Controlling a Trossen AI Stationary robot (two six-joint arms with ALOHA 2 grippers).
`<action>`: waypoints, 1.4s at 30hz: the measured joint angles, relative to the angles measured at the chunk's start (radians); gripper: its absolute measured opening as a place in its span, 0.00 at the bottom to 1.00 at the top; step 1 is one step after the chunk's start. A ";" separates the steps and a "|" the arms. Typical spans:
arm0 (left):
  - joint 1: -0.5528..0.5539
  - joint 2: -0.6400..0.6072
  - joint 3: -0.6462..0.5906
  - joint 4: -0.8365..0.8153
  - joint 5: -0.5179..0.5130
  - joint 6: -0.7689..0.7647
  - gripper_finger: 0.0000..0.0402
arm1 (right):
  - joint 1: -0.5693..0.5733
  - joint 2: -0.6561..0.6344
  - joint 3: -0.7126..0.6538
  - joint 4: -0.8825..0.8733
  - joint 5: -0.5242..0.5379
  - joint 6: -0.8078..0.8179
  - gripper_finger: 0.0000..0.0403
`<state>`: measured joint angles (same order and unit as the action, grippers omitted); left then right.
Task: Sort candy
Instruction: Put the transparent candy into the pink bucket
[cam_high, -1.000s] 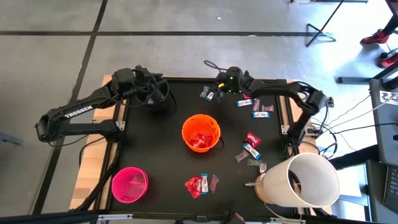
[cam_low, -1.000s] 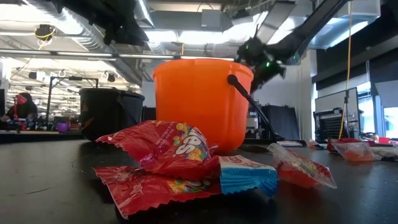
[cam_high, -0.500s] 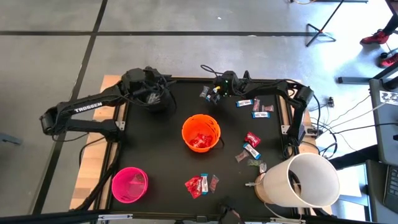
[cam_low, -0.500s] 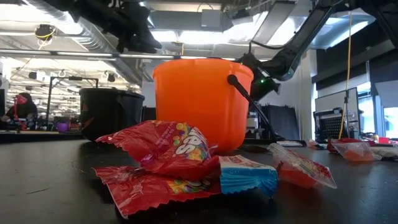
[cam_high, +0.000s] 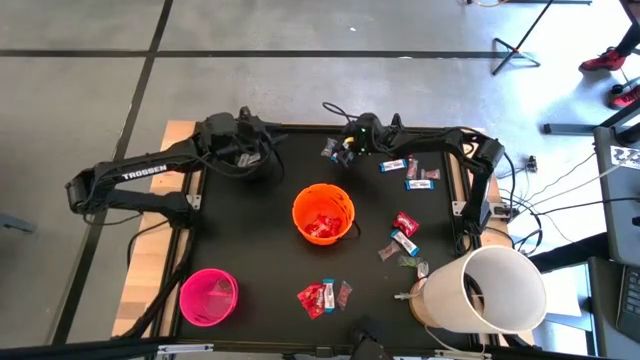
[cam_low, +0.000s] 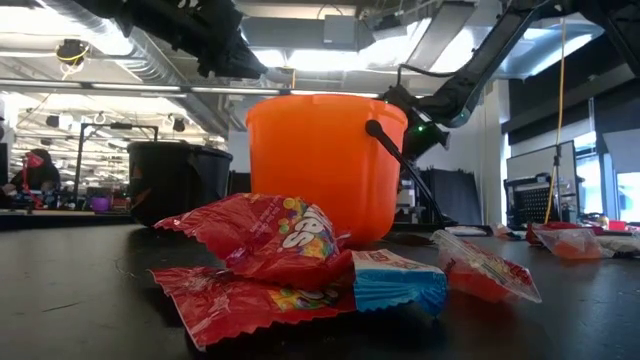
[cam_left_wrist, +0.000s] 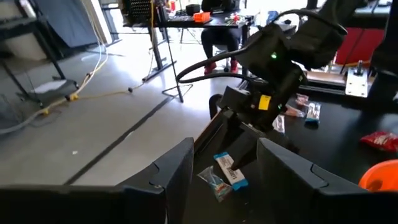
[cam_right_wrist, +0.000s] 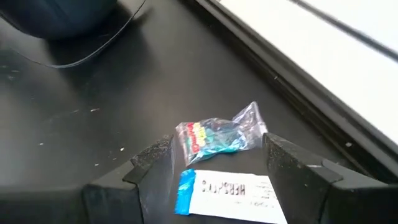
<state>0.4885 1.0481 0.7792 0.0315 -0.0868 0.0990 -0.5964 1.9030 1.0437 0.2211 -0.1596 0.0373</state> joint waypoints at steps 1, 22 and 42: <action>0.000 0.000 0.000 -0.001 0.000 0.020 0.42 | 0.000 0.000 0.013 -0.029 -0.001 0.002 0.59; 0.002 0.000 -0.053 -0.130 -0.110 0.225 0.42 | 0.000 0.200 0.453 -0.594 -0.007 0.007 0.59; -0.045 0.000 -0.105 -0.131 -0.098 0.164 0.42 | 0.000 0.272 0.548 -0.657 -0.009 0.009 0.05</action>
<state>0.4432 1.0481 0.6743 -0.0994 -0.1848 0.2631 -0.5961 2.1746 1.5913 -0.4357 -0.1688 0.0462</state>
